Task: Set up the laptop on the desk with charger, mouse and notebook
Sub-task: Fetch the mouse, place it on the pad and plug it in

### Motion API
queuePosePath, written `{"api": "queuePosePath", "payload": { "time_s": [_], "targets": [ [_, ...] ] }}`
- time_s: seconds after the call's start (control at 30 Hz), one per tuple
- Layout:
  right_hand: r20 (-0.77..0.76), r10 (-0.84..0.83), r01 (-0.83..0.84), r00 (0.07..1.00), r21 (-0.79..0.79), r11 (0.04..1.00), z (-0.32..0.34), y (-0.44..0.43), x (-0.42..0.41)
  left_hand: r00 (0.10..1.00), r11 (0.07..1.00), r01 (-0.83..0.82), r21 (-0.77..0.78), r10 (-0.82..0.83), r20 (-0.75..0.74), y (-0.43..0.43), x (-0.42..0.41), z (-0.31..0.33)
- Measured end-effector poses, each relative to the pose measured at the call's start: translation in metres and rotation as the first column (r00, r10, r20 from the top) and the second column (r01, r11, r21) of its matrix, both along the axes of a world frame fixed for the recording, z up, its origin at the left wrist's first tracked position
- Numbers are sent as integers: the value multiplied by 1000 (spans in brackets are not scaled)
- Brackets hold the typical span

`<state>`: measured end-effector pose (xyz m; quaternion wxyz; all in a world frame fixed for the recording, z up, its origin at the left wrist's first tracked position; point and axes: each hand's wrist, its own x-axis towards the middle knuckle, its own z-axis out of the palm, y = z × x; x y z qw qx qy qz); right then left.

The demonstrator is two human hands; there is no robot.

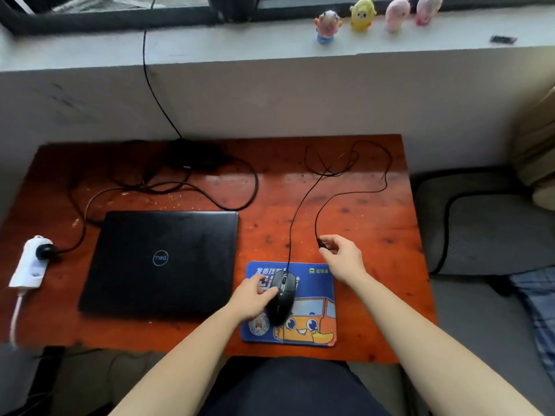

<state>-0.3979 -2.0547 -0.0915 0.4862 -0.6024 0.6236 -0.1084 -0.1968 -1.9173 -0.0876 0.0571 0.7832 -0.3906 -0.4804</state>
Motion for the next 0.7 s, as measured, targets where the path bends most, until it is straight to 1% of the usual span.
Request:
{"api": "queuePosePath", "payload": {
  "time_s": [0.07, 0.13, 0.17, 0.23, 0.3, 0.37, 0.4, 0.47, 0.53, 0.57, 0.6, 0.63, 0.7],
  "targets": [
    [89, 62, -58, 994, -43, 997, 10, -10, 11, 981, 982, -188, -23, 187, -47, -10, 18, 8],
    [174, 199, -184, 964, -98, 978, 22, -16, 25, 933, 930, -356, -88, 350, -77, -21, 42, 27],
    [187, 273, -252, 944, -129, 959, 24, -18, 30, 909, 901, -416, -123, 407, -89, -26, 53, 37],
    [159, 417, -386, 895, -193, 902, 30, -16, 47, 848, 828, -530, -184, 513, -133, -30, 78, 57],
    [136, 517, -480, 845, -234, 846, 35, -11, 64, 781, 761, -623, -182, 589, -209, -33, 98, 75],
    [128, 598, -555, 791, -263, 790, 39, -1, 87, 710, 716, -688, -114, 633, -310, -30, 115, 87],
    [114, 644, -600, 757, -269, 753, 42, 5, 97, 658, 693, -718, -63, 646, -388, -28, 122, 90],
    [48, 727, -690, 685, -279, 668, 46, 17, 118, 513, 655, -753, 66, 647, -565, -23, 136, 92],
    [-35, 774, -753, 632, -264, 603, 50, 27, 134, 340, 621, -762, 181, 622, -705, -21, 146, 92],
    [-68, 780, -768, 622, -250, 590, 52, 33, 142, 260, 601, -768, 222, 608, -750, -21, 153, 93],
    [-90, 772, -767, 629, -232, 598, 54, 38, 149, 203, 583, -773, 249, 600, -774, -20, 159, 94],
    [-107, 749, -750, 654, -218, 624, 57, 43, 159, 188, 586, -770, 254, 588, -787, -20, 169, 96],
    [-151, 693, -708, 705, -197, 678, 57, 48, 168, 229, 626, -751, 212, 548, -805, -22, 183, 98]
  ]
}}
